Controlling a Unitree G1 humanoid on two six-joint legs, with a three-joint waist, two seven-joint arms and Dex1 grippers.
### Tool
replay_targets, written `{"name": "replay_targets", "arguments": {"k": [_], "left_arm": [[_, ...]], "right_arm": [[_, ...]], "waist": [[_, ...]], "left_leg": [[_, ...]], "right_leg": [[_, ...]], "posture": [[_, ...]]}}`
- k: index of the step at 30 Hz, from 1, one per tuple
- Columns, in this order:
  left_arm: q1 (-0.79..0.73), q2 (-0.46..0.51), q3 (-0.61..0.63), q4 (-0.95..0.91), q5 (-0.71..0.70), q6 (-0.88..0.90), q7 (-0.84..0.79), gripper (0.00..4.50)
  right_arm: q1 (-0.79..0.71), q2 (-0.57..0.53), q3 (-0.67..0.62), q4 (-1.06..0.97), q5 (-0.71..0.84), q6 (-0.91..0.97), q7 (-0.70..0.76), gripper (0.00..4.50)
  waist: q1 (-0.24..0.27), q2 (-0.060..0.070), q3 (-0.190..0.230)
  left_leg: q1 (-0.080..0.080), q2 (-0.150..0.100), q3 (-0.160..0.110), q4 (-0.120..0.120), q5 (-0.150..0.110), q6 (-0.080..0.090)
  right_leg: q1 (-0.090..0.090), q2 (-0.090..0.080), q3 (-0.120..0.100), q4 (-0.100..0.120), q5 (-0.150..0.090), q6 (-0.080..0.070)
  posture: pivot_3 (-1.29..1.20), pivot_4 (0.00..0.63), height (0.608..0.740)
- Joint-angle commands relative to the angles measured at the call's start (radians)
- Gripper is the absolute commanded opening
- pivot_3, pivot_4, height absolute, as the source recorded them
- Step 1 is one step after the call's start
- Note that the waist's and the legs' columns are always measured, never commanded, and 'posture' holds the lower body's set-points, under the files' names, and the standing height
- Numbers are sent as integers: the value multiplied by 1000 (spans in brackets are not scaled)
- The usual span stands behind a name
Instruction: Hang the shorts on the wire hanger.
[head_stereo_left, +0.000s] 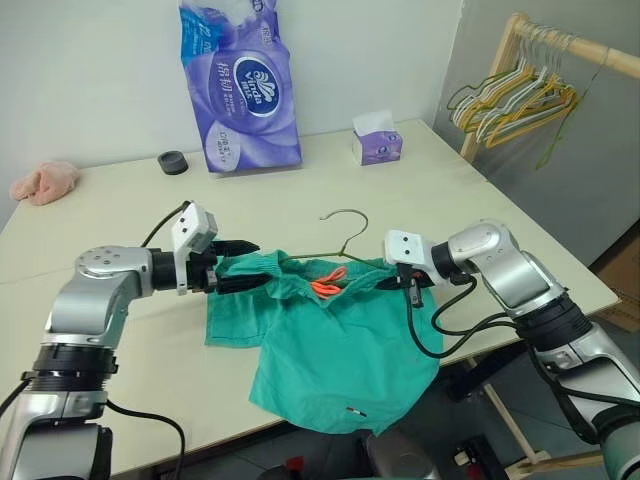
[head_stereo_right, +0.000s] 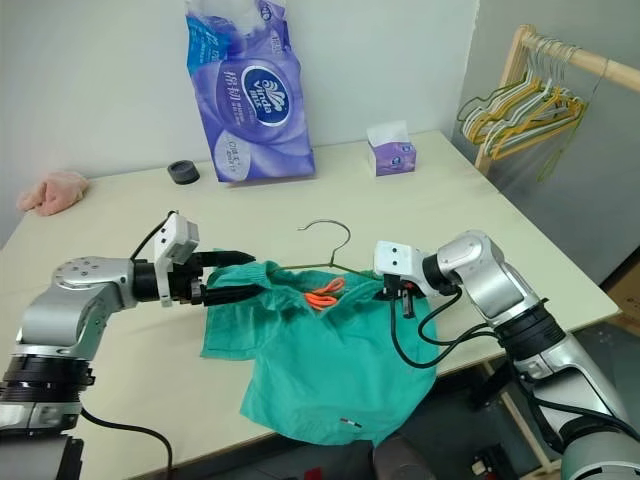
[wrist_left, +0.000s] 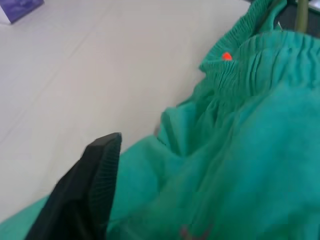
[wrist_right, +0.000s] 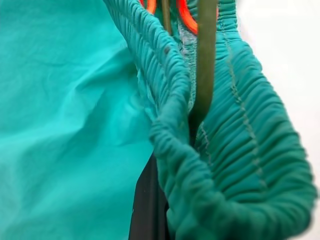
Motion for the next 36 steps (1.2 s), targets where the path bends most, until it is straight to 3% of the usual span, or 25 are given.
{"name": "replay_targets", "arguments": {"k": [1,7,21,25,34,36], "left_arm": [[-33,35,-9,-4,5,-37,-60,3867],[-38,57,-28,-15,36,-91,-91,3867],[-81,-24,-90,123,164,-356,-60,3867],[-103,-53,-99,152,163,-368,-54,3036],[-104,-60,-91,158,157,-320,-53,263],[-107,-69,-82,173,162,-329,-29,22]], "right_arm": [[-14,-13,-46,-44,43,36,22,0],[-17,-49,-56,-52,94,100,77,0],[-5,-137,-46,-140,161,186,155,0],[-4,-146,-44,-146,168,190,155,0],[15,-174,-49,-164,182,228,162,0],[26,-189,-53,-167,186,239,165,0]], "waist": [[-2,0,0],[-3,0,0],[-15,0,0],[-21,0,0],[-27,0,0],[-27,0,0]], "left_leg": [[0,0,0,0,0,0],[0,0,0,0,0,0],[0,0,0,0,0,0],[0,0,0,0,0,0],[-1,0,0,-1,0,0],[-1,0,0,-1,0,0]], "right_leg": [[0,0,0,0,0,0],[0,0,0,0,0,0],[0,-1,0,-1,0,0],[0,-1,0,-1,0,0],[0,-1,0,-1,0,0],[0,-1,0,-1,0,0]], "posture": [[-342,25,740],[-343,29,740],[-363,31,740],[-369,30,740],[-370,29,740],[-370,26,740]]}}
